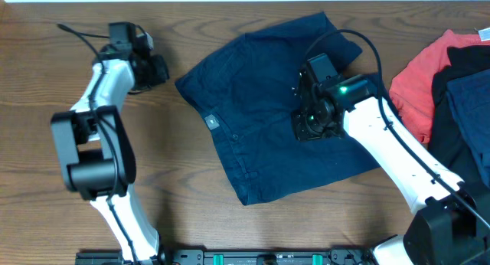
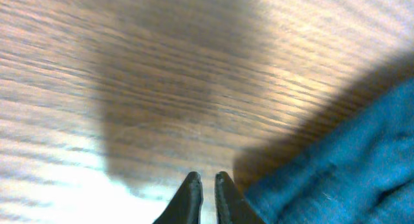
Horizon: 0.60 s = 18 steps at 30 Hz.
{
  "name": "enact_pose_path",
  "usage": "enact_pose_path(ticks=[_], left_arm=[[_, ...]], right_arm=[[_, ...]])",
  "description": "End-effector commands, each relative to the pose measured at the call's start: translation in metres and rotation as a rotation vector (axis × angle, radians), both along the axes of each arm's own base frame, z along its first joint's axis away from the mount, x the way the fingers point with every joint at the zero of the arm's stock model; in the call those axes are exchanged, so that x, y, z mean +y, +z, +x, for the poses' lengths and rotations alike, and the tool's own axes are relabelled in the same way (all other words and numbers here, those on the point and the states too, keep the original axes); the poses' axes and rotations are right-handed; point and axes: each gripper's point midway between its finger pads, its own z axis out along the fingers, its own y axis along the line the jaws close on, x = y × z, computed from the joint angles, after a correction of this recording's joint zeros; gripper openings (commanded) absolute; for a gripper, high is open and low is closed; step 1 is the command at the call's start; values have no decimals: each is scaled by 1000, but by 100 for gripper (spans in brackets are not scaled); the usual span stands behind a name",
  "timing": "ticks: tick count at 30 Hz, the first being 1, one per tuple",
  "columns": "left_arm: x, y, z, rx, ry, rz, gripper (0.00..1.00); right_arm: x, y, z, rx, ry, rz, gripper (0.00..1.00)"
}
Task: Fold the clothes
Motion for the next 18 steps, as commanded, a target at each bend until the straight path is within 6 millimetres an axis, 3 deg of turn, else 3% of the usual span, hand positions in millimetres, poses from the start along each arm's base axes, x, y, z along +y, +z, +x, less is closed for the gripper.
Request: enact_pose_path(ticks=[1,6,9,11,14,18], left_arm=[[-7,95,8,-185,-24,-58,22],[-12,168,-36,-231,-22,-51,32],[-16,197,-70,-223,-21,-52,33],[-18,209,-90,-213,-18,-51,34],[-21,220,-117,-185,-14,-53,39],[-25,215,-147,-94,-6,-66,42]], right_arm=[[12,-12,-9,40,113,7,22],[40,-52,-30,124,230,-13,17],[58,-85,-43,188,288,-40,13],[70,-104,-57,254,318,-24,4],[88,-121,-76,339,350,29,4],[111,-122,-92,368,464,128,4]])
